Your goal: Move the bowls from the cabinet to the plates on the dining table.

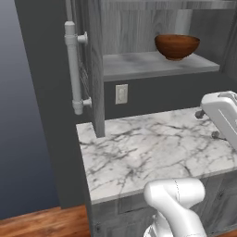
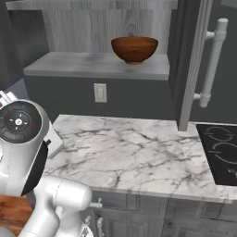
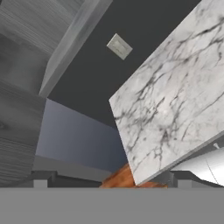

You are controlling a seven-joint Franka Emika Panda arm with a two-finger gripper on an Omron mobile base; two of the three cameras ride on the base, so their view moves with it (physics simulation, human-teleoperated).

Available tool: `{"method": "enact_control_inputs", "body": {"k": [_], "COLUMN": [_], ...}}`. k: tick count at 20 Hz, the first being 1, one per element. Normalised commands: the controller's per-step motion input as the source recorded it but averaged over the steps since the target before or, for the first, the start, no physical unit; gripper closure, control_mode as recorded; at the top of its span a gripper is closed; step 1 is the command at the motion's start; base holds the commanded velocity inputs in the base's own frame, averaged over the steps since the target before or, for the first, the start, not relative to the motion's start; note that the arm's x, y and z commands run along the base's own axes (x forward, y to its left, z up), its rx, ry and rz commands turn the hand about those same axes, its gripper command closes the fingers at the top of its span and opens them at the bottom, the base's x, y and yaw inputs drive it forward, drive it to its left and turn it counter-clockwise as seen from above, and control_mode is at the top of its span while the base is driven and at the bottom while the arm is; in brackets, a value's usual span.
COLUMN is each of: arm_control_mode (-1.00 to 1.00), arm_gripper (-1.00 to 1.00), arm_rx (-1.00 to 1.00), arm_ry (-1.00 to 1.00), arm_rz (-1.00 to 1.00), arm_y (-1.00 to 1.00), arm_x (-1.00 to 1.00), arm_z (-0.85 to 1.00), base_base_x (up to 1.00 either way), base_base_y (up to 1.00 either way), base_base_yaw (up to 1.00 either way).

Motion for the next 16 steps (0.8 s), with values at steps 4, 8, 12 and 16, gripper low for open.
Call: {"method": "enact_control_inputs", "body": {"k": [4, 8, 12, 16], "arm_control_mode": [-1.00, -1.00, -1.00, -1.00], "arm_gripper": [-1.00, -1.00, -1.00, -1.00], "arm_rx": [0.01, 0.01, 0.01, 0.02], "arm_ry": [0.00, 0.00, -0.01, -0.01], "arm_rz": [-0.02, -0.08, -0.13, -0.15], "arm_y": [-0.03, -0.01, 0.00, -0.06], "arm_x": [0.16, 0.09, 0.00, -0.03], "arm_z": [0.00, 0.12, 0.24, 0.24], "base_base_x": [0.23, 0.00, 0.00, 0.00], "base_base_y": [0.00, 0.00, 0.00, 0.00], "base_base_yaw": [-0.01, 0.00, 0.00, 0.00]}}
